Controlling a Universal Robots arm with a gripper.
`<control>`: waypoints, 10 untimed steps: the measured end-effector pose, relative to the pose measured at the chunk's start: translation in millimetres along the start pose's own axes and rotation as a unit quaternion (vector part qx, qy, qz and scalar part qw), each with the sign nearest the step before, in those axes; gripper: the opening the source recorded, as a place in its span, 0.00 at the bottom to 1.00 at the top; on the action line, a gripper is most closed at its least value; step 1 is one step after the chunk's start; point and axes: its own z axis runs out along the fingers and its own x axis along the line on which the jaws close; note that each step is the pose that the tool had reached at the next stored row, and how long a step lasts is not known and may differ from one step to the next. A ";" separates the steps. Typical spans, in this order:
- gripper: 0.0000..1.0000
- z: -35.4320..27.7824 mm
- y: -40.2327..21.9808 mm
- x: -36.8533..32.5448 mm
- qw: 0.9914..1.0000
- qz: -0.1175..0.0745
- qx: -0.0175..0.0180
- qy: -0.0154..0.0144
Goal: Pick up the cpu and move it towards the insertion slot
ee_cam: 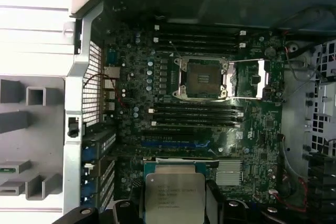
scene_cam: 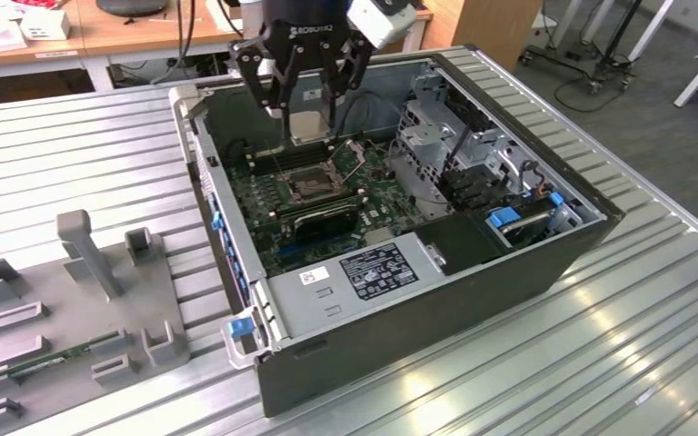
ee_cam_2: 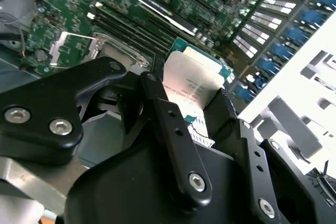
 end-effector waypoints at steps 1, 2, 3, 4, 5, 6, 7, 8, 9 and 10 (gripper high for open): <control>0.55 0.1 0.0 -3.8 1.000 0.000 0.000 0.000; 0.55 0.3 0.0 -7.5 1.000 0.000 0.000 0.000; 0.55 0.4 -0.1 -11.2 1.000 0.000 0.000 0.000; 0.55 0.6 -0.1 -15.2 1.000 0.000 0.000 0.000; 0.55 0.7 -0.2 -19.0 1.000 0.000 0.000 0.000; 0.55 0.9 -0.2 -22.8 1.000 0.000 0.000 0.000; 0.55 1.0 -0.2 -26.6 1.000 0.000 0.000 0.000; 0.55 1.1 -0.2 -30.2 1.000 0.000 0.000 0.000; 0.55 1.3 -0.2 -33.6 1.000 0.000 0.000 0.000; 0.55 1.4 -0.3 -37.1 1.000 0.000 0.000 0.000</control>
